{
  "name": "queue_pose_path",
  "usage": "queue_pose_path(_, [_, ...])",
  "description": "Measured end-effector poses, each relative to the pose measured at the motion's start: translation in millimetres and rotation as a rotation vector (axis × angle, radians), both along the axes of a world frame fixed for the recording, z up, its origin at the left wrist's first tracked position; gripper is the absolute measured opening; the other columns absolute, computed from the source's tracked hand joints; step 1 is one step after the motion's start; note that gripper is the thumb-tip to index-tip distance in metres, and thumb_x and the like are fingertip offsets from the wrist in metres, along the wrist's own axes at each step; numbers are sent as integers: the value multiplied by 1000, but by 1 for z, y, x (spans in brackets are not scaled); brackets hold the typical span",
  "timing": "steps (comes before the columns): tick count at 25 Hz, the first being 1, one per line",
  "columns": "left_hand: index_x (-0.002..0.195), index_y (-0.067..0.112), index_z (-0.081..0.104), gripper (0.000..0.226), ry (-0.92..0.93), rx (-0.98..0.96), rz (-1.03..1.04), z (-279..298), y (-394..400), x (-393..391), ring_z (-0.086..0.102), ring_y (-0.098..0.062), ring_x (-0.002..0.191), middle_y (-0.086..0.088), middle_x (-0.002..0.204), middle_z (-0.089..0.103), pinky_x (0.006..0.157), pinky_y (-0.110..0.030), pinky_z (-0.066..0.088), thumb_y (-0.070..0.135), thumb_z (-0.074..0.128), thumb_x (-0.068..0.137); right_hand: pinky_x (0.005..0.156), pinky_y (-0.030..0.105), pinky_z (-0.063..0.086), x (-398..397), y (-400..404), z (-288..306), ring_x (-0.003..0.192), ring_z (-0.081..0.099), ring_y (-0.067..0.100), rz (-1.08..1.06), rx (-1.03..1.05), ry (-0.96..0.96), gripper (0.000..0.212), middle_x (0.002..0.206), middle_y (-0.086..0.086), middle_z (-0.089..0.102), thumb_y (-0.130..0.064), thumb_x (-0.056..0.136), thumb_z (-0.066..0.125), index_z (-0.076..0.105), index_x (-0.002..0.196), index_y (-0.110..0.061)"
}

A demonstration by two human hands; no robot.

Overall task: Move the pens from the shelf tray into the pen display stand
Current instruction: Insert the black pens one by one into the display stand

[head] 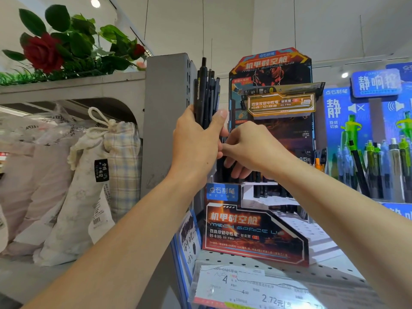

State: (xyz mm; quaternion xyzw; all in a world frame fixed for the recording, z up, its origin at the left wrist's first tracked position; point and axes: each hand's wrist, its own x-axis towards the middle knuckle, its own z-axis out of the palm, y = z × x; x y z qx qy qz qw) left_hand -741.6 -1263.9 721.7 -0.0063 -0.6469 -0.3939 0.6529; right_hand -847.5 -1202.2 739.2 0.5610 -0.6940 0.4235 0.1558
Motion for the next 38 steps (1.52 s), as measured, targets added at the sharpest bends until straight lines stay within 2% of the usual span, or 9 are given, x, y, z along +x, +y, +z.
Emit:
queue_pose_path(5, [102,26,62,7,9,0,-20,0,-3,2,56,-5,51,2,75,69,50,-21,49,31,64,98,59,37,64,0,-2,1,59,75,25,-7,79,-8,23,73,14,76,-18,97,64,72,91,3])
queue_pose_path(9, [98,29,62,5,19,6,-5,1,-5,2,57,-5,50,3,74,69,48,-20,50,32,65,97,56,39,64,4,-4,1,54,73,25,-41,74,34,28,70,12,75,-28,97,62,67,91,-1])
queue_pose_path(15, [106,24,63,11,14,18,-9,1,-6,1,58,-4,49,4,72,68,49,-19,50,30,65,97,50,35,62,5,-8,7,44,68,15,-26,-91,211,25,72,6,68,-22,99,55,48,122,-19])
queue_pose_path(18, [104,26,62,9,14,19,-7,1,-6,2,58,-4,49,4,70,69,49,-20,50,30,65,97,49,34,61,4,-8,10,43,67,13,-32,-83,263,21,65,4,68,-23,100,54,52,121,-19])
queue_pose_path(24, [105,28,61,10,-4,19,-3,0,-8,4,59,-4,50,5,72,68,49,-19,50,31,65,97,49,36,62,4,-8,13,49,70,16,-33,-138,190,15,78,11,70,-22,100,57,52,109,-11])
queue_pose_path(31, [100,23,63,10,-51,39,-57,-1,-2,0,62,-5,51,1,69,64,50,-23,55,31,67,95,54,38,63,8,4,23,58,72,21,-42,-119,203,21,80,12,72,-23,99,58,55,116,-10])
queue_pose_path(34, [103,16,63,16,-83,42,-152,-1,0,0,60,-11,52,0,67,62,49,-23,52,30,65,97,48,26,54,4,22,26,55,61,11,301,-372,-138,16,82,6,70,-20,100,59,67,110,-10])
queue_pose_path(36, [109,17,63,18,-113,47,-174,-3,-1,-3,59,-12,51,-3,68,62,48,-23,51,31,64,98,49,23,51,4,35,26,58,57,9,561,-332,-380,18,80,4,66,-23,99,62,71,106,-9])
queue_pose_path(38, [116,19,61,20,-153,40,-167,-6,-1,-7,60,-12,52,-4,70,62,49,-24,52,31,62,100,51,24,52,2,38,24,59,58,9,570,-242,-394,22,81,6,64,-25,95,67,70,107,-7])
